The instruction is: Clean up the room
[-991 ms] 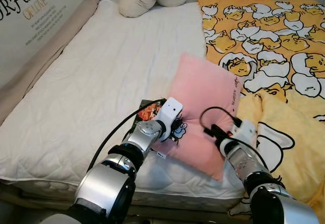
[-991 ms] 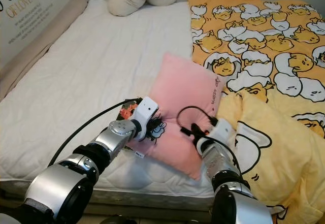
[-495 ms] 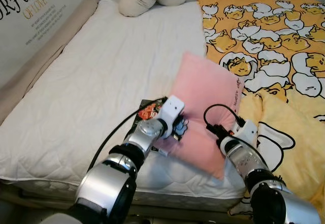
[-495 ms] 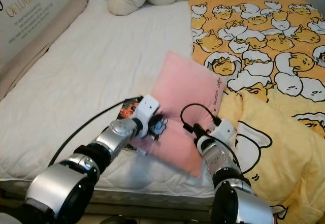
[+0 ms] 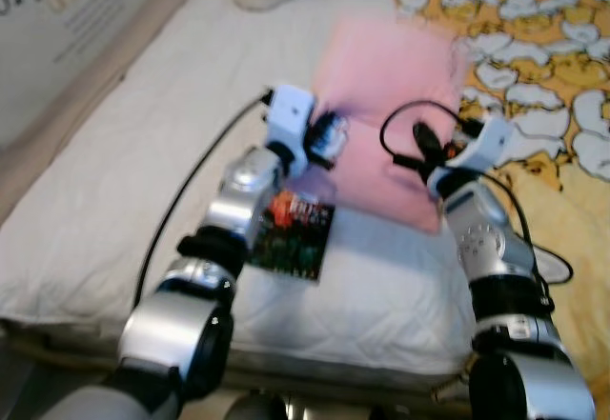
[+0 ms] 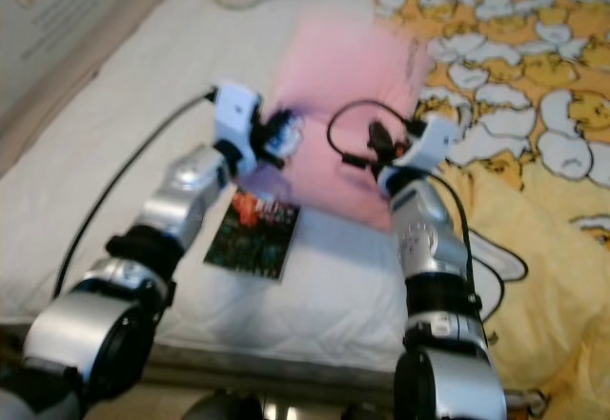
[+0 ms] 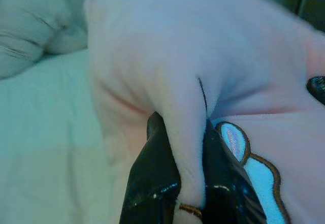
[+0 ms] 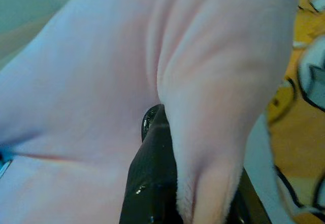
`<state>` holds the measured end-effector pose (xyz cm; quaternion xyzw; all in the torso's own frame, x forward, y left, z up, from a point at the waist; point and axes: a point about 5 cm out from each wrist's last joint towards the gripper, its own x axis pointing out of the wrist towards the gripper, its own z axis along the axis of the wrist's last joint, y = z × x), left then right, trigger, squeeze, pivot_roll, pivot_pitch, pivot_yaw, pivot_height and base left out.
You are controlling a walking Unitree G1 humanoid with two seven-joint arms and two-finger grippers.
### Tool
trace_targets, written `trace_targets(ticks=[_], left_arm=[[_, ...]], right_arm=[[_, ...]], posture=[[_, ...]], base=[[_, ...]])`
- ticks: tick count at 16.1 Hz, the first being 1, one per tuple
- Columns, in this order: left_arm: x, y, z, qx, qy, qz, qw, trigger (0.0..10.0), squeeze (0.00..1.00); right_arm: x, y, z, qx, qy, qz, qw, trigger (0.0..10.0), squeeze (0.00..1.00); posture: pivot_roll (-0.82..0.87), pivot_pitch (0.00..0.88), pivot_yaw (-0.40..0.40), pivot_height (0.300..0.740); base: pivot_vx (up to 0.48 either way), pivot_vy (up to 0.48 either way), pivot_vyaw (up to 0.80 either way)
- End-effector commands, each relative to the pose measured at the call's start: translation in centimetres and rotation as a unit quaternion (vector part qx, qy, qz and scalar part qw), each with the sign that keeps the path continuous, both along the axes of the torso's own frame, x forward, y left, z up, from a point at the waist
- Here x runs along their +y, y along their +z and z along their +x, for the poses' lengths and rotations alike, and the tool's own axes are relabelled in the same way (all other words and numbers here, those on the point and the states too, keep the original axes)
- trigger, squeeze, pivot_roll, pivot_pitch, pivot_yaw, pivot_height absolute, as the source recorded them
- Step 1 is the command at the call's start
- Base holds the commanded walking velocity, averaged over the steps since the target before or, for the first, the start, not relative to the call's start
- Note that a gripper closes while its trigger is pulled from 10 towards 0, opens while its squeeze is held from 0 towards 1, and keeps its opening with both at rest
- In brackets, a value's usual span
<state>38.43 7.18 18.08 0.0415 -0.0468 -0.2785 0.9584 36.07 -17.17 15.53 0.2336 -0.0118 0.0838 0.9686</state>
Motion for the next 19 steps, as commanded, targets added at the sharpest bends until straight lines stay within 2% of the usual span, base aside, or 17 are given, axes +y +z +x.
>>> trace_targets(ticks=[1, 2, 3, 4, 7, 12, 19], left_arm=[[2.1, 1.2, 0.1, -0.033, 0.035, -0.029, 0.998, 0.0, 0.00], [1.7, 0.8, -0.3, -0.030, 0.029, -0.036, 0.998, 0.0, 0.00], [1.4, 0.5, -0.4, -0.029, 0.030, -0.036, 0.998, 4.2, 0.00], [1.2, 0.6, -0.2, -0.020, 0.039, -0.049, 0.998, 10.0, 0.00], [0.8, 0.9, -0.1, -0.027, 0.047, -0.043, 0.998, 10.0, 0.00], [0.0, 0.2, -0.2, -0.017, 0.036, -0.021, 0.999, 10.0, 0.00], [-0.6, 0.6, 0.3, -0.015, 0.030, -0.016, 0.999, 10.0, 0.00]], right_arm=[[-1.3, -0.2, -0.7, 0.007, -0.025, -0.028, 0.999, 0.0, 0.00], [-1.2, -0.3, -0.8, 0.017, -0.022, -0.062, 0.998, 0.0, 0.00], [-1.3, -0.8, -0.6, 0.036, -0.026, -0.072, 0.996, 0.0, 0.00], [-1.1, -1.4, -0.7, 0.053, -0.021, -0.094, 0.994, 10.0, 0.00], [-1.0, -1.8, -0.9, 0.052, -0.033, -0.100, 0.993, 10.0, 0.00], [-0.9, -2.2, -1.1, 0.056, -0.030, -0.116, 0.991, 10.0, 0.00], [-1.1, -2.4, -1.3, 0.056, -0.029, -0.123, 0.990, 10.0, 0.00]], posture=[[0.03, 0.000, 0.040, 0.740], [0.02, 0.000, 0.033, 0.740], [0.02, 0.000, 0.027, 0.740], [0.03, 0.000, 0.026, 0.740], [0.02, 0.000, 0.030, 0.740], [0.01, 0.000, 0.036, 0.740], [0.00, 0.000, 0.052, 0.740]], base=[[0.000, 0.000, 0.00], [0.000, 0.000, 0.00], [0.000, 0.000, 0.00], [0.000, 0.000, 0.00], [0.000, 0.476, 0.00], [0.000, 0.480, 0.48], [0.000, 0.480, 0.45]])
